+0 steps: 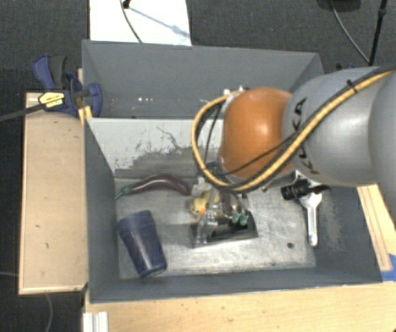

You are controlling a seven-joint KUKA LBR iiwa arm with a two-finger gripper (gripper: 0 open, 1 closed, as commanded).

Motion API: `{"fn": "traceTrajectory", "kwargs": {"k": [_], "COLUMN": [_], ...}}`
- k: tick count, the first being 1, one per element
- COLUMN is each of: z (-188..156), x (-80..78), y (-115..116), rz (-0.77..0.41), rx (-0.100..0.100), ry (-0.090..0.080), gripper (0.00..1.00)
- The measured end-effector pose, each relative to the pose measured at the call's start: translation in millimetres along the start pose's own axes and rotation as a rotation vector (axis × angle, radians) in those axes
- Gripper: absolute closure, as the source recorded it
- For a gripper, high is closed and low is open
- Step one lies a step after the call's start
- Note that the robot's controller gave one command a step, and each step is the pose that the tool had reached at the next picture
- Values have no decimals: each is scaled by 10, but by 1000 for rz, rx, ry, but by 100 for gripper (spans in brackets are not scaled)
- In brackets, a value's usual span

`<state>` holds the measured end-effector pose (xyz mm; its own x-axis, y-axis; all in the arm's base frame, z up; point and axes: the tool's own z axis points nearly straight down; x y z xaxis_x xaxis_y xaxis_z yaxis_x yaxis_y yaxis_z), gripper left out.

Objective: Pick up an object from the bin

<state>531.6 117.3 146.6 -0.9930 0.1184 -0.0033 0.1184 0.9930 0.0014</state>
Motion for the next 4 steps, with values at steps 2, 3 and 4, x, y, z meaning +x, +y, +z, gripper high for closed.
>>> {"fn": "traceTrajectory", "kwargs": {"k": [2, 3, 4], "z": [695, 695, 443], "x": [-252, -253, -333], "y": [-339, -339, -207], "rz": [35, 35, 2], "rx": [-5, -6, 3], "ry": [13, 13, 7], "gripper": [100, 100, 100]}}
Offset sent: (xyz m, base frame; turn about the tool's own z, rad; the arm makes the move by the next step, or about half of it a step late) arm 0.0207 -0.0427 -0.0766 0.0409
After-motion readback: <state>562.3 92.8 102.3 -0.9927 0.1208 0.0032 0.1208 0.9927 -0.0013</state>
